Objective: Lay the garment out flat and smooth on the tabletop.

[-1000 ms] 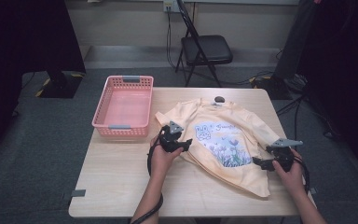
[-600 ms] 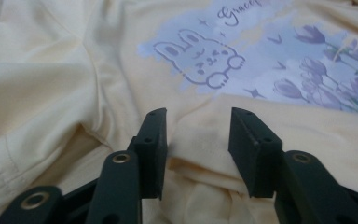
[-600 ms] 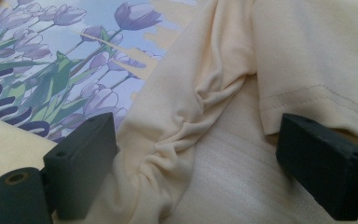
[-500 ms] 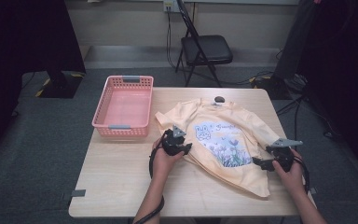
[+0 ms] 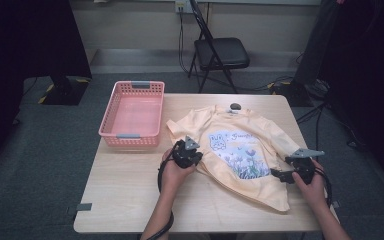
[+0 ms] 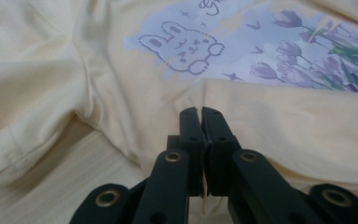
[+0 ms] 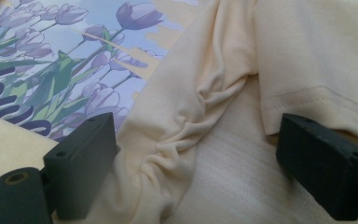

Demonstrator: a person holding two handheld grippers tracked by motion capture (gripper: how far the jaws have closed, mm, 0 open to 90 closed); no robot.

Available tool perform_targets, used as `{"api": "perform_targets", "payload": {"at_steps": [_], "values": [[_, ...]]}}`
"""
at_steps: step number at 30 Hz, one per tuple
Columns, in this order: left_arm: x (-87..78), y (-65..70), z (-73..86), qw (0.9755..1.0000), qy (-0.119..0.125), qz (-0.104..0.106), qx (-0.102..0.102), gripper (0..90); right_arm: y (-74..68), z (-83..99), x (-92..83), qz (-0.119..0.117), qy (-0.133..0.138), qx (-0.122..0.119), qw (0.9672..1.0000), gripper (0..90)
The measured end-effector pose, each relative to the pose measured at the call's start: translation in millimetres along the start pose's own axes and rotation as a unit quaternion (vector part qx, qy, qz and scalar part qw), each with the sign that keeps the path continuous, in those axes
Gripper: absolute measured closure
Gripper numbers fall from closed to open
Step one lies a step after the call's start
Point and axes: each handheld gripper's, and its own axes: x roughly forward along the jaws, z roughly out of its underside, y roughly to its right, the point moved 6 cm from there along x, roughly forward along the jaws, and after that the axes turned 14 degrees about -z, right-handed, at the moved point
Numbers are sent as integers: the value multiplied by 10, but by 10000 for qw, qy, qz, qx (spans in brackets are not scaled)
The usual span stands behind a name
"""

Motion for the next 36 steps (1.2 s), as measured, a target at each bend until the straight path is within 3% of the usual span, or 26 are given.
{"api": "perform_targets", "payload": {"at_steps": [10, 36], "values": [[-187, 110, 45, 9997, 124, 218, 70, 886, -12, 1, 5, -12, -28, -57, 10000, 116], [-455, 198, 236, 9989, 81, 460, 75, 885, -14, 1, 6, -15, -30, -55, 10000, 116]]}}
